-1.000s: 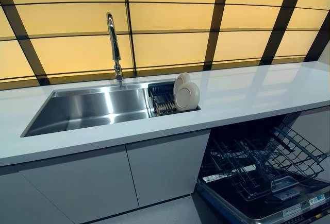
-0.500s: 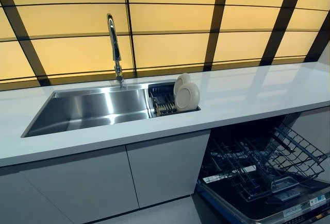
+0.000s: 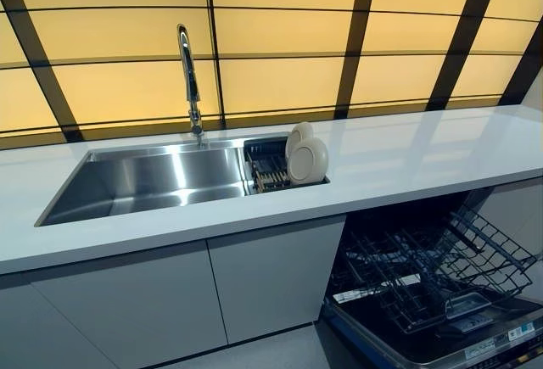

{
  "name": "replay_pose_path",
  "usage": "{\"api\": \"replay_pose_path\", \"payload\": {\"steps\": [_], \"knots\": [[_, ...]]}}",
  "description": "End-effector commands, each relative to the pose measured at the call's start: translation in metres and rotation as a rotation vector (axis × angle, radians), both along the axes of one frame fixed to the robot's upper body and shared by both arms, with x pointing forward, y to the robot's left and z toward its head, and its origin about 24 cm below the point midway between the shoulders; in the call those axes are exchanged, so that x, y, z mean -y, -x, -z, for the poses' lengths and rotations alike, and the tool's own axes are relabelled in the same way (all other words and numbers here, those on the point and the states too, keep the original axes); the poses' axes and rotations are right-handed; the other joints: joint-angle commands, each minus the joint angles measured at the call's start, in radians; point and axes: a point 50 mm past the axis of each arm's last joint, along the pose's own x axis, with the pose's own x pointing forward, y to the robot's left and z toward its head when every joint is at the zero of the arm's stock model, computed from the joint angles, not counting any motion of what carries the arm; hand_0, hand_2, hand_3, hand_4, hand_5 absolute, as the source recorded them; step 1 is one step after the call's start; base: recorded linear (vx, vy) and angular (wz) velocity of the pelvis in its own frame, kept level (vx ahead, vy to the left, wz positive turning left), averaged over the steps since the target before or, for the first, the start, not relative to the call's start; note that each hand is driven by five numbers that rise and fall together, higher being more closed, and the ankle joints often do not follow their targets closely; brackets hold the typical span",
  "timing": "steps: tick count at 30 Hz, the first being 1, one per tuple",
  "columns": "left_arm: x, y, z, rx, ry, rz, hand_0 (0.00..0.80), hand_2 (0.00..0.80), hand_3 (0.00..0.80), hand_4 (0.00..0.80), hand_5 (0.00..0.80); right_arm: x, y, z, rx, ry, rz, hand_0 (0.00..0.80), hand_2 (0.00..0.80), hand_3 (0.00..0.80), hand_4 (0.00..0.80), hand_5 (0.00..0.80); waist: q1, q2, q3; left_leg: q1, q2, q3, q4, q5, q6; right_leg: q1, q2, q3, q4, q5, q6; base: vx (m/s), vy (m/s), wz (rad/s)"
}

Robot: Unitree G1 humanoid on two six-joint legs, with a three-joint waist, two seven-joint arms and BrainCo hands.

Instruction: Take plates into dishwasher

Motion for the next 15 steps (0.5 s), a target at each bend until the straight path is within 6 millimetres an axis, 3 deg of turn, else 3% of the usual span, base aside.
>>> {"api": "replay_pose_path", "payload": {"steps": [1,15], "knots": [[-0.0120,-0.0157,-0.0077,0.033,-0.051,0.009,0.000,0.000,0.000,0.000,0.000,-0.0108,-0.0110,0.0034,0.015,-0.013,-0.028,0.000,0.000,0.000,0.000,0.000,0.014,-0.046,0.012,0.019,-0.059,0.010,0.000,-0.019,0.048,-0.001,-0.015,0.036,0.013,0.030,0.027,0.000,0.000,0.00],[-0.0105,-0.0152,-0.0069,0.030,-0.051,0.006,0.000,0.000,0.000,0.000,0.000,-0.0122,-0.0100,0.0043,0.012,-0.016,-0.032,0.000,0.000,0.000,0.000,0.000,0.010,-0.049,0.014,0.023,-0.061,0.014,0.001,-0.023,0.052,-0.001,-0.015,0.041,0.014,0.031,0.026,0.000,0.000,0.00]]}}
